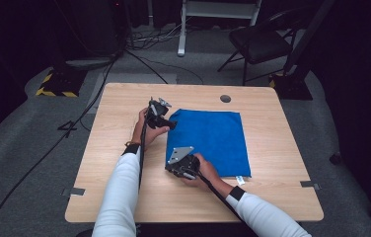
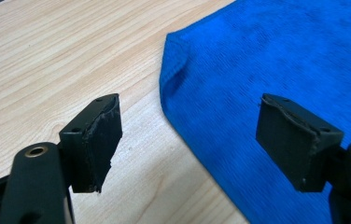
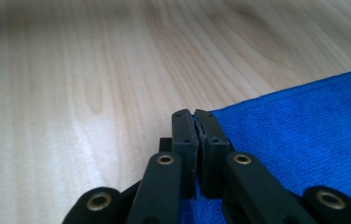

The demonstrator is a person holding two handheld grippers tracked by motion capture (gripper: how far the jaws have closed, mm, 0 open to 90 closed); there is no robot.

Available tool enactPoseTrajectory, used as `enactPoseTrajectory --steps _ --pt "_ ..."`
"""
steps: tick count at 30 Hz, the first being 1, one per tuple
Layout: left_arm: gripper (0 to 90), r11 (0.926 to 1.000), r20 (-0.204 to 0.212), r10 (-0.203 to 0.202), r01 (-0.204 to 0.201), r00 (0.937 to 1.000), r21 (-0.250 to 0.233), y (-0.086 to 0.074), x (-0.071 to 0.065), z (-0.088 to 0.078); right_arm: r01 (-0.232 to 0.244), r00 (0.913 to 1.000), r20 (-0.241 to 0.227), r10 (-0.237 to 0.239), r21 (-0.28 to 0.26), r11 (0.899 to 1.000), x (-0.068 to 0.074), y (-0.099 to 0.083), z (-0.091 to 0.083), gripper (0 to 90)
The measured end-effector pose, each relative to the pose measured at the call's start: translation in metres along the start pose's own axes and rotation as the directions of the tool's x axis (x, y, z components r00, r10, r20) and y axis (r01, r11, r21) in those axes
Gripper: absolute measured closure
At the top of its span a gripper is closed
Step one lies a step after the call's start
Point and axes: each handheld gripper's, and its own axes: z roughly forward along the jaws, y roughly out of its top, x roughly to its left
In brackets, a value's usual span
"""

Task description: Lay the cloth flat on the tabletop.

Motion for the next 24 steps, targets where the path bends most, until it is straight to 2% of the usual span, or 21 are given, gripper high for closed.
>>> enactPoseTrajectory --steps 3,5,8,11,14,16,17,20,24 --pt "22.8 1.0000 -0.002 -0.004 0.004 1.0000 0.006 0.000 0.000 0.002 -0.001 0.9999 -0.017 0.001 -0.007 1.000 0.004 -0.003 -0.002 88.1" --pt "22.4 0.9999 -0.017 0.002 -0.002 0.9998 0.014 0.000 0.001 0.004 0.000 0.9997 -0.023 -0.001 -0.010 1.000 0.006 -0.004 -0.003 88.1" --pt "22.3 0.9995 -0.025 -0.020 0.021 0.9995 0.025 -0.001 0.002 0.009 0.008 0.9994 -0.034 -0.008 -0.015 1.000 0.010 -0.006 -0.005 88.1" --pt "24.8 0.9982 -0.048 -0.019 0.022 0.9986 0.055 -0.003 0.005 0.015 0.009 0.9994 -0.032 -0.009 -0.022 1.000 0.014 -0.008 -0.007 88.2" --pt "25.6 0.9976 -0.054 -0.037 0.040 0.9979 0.057 -0.004 0.006 0.018 0.011 0.9995 -0.030 -0.011 -0.029 1.000 0.017 -0.009 -0.008 88.2" --pt "27.8 0.9973 -0.052 -0.047 0.050 0.9975 0.054 -0.005 0.005 0.021 0.021 0.9993 -0.030 -0.022 -0.029 0.999 0.019 -0.010 -0.009 88.2" --pt "29.2 0.9972 -0.061 -0.042 0.045 0.9973 0.059 -0.005 0.004 0.022 0.025 0.9991 -0.033 -0.026 -0.029 0.999 0.019 -0.010 -0.009 88.2" --pt "32.4 0.9975 -0.051 -0.032 0.036 0.9982 0.062 -0.006 0.002 0.025 0.036 0.9988 -0.033 -0.037 -0.028 0.999 0.022 -0.011 -0.010 88.2" --pt "40.7 0.9976 -0.058 -0.037 0.040 0.9977 0.057 -0.006 0.004 0.027 0.045 0.9983 -0.035 -0.046 -0.029 0.999 0.025 -0.011 -0.011 88.2"
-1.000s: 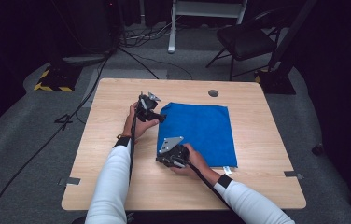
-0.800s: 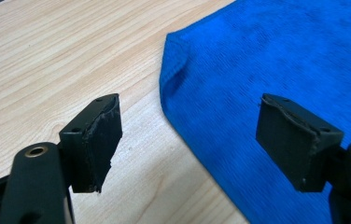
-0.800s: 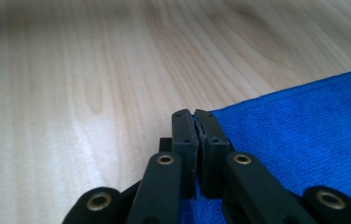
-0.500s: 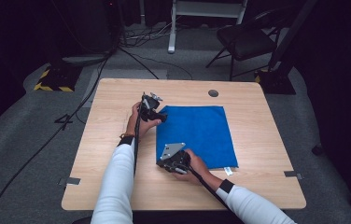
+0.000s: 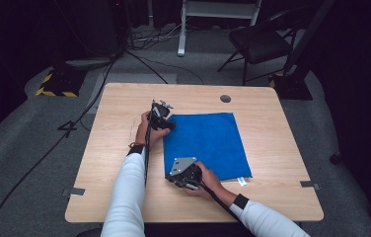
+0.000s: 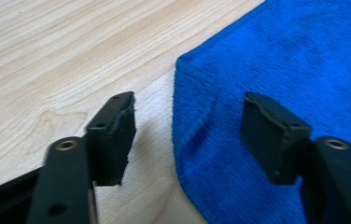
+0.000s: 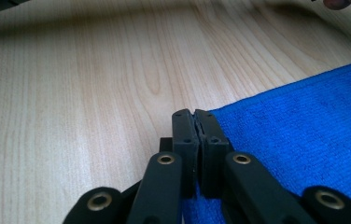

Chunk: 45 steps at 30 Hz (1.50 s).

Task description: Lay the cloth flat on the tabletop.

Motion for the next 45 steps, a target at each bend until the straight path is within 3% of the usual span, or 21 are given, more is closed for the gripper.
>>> enactPoseTrajectory --steps 1,2,6,8,14,17,26,36,45 --pt "41.6 1.0000 0.003 -0.002 0.002 1.0000 -0.002 0.000 0.001 0.000 -0.001 1.0000 0.000 0.001 0.000 1.000 0.000 0.000 0.000 88.2" --pt "49.0 1.0000 -0.010 -0.004 0.004 0.9999 -0.007 0.000 0.002 -0.001 0.000 1.0000 0.001 0.000 -0.002 1.000 0.001 0.000 0.000 88.2" --pt "62.6 0.9998 -0.021 -0.007 0.006 0.9998 -0.020 -0.001 0.007 0.000 0.003 1.0000 -0.002 -0.003 -0.003 1.000 0.002 -0.001 -0.001 88.2" --pt "69.5 0.9991 -0.008 -0.030 0.030 0.9995 -0.029 -0.001 0.010 -0.001 0.002 1.0000 0.000 -0.002 -0.004 1.000 0.002 -0.001 -0.001 88.2" --pt "85.8 0.9993 -0.001 -0.022 0.022 0.9997 -0.030 -0.001 0.015 -0.004 -0.002 1.0000 -0.008 0.002 -0.009 1.000 0.001 -0.002 -0.001 88.3" --pt "87.2 0.9998 -0.004 -0.013 0.013 0.9999 -0.017 -0.001 0.015 -0.004 -0.003 1.0000 -0.009 0.003 -0.011 1.000 0.001 -0.002 -0.001 88.5" --pt "87.5 0.9990 -0.013 -0.036 0.035 0.9993 -0.026 -0.002 0.024 -0.015 0.002 1.0000 -0.008 -0.002 -0.017 1.000 0.001 0.004 -0.001 88.9" --pt "87.6 0.9988 -0.030 -0.045 0.045 0.9985 -0.020 -0.015 0.031 -0.028 0.031 0.9992 -0.025 -0.032 -0.025 0.999 0.004 0.012 0.000 89.0" --pt "87.6 0.9981 -0.051 -0.053 0.051 0.9973 -0.034 -0.014 0.038 -0.039 0.035 0.9991 -0.023 -0.036 -0.058 0.998 0.005 0.016 -0.009 89.1"
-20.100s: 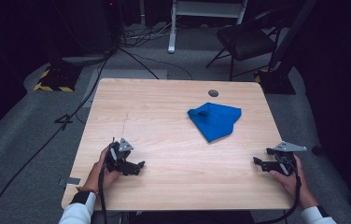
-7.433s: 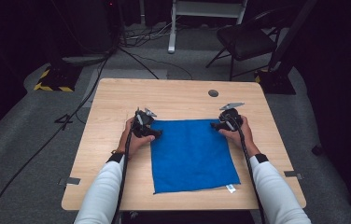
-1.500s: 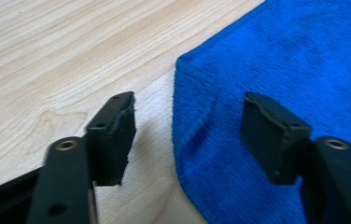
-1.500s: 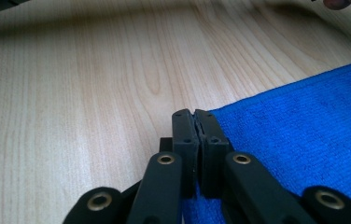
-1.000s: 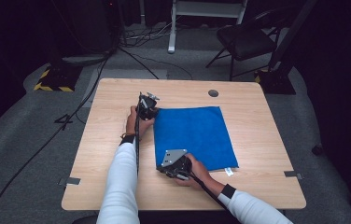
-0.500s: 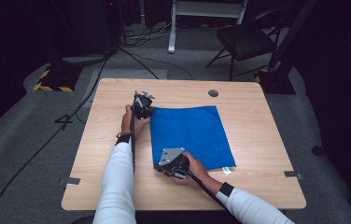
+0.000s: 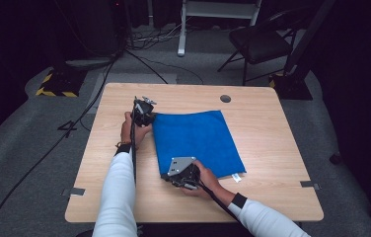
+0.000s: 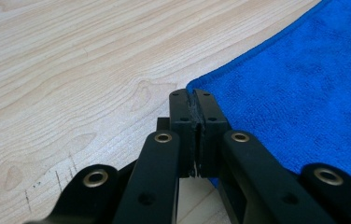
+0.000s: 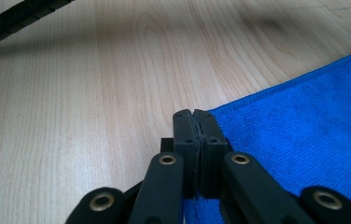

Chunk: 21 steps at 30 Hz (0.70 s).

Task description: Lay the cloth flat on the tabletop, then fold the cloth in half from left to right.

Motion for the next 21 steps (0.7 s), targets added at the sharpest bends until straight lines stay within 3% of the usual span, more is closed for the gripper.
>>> enactPoseTrajectory --steps 10,21 --pt "87.6 0.9995 -0.007 0.015 -0.015 0.9999 -0.026 0.010 -0.005 -0.007 0.006 0.9996 0.027 -0.005 -0.024 1.000 -0.003 0.004 -0.008 89.1" --pt "87.5 0.9994 -0.026 0.001 -0.001 0.9997 -0.034 0.002 0.006 -0.018 0.023 0.9993 0.031 -0.022 -0.039 0.999 -0.001 0.014 -0.005 89.1"
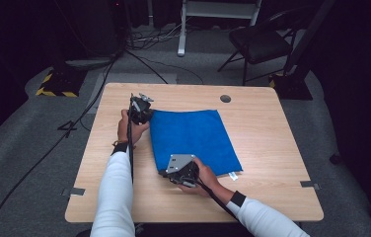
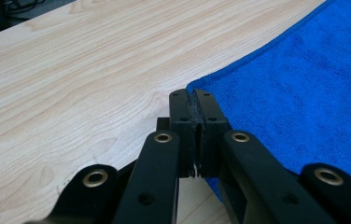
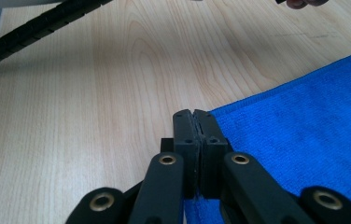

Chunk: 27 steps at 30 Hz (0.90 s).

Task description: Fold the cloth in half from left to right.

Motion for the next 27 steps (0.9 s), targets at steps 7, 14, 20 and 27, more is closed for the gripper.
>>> enactPoseTrajectory --steps 7,14,20,27 --pt "87.5 0.9999 -0.021 -0.006 0.006 0.9998 0.010 -0.006 0.006 -0.005 0.009 0.9999 0.006 -0.009 -0.007 1.000 0.005 0.008 0.003 89.1" --pt "87.4 1.0000 -0.029 0.008 -0.008 0.9996 0.004 0.003 0.003 -0.006 -0.011 0.9993 0.034 0.012 -0.033 0.999 0.001 0.009 -0.006 89.1" --pt "87.3 0.9996 -0.031 0.027 -0.027 0.9992 0.005 0.012 -0.008 -0.001 -0.037 0.9974 0.059 0.040 -0.055 0.998 -0.007 0.004 -0.023 89.1" --pt "87.2 0.9986 -0.020 0.051 -0.051 0.9985 -0.011 0.029 -0.024 0.002 -0.076 0.9917 0.098 0.083 -0.073 0.994 -0.017 -0.009 -0.049 89.0"
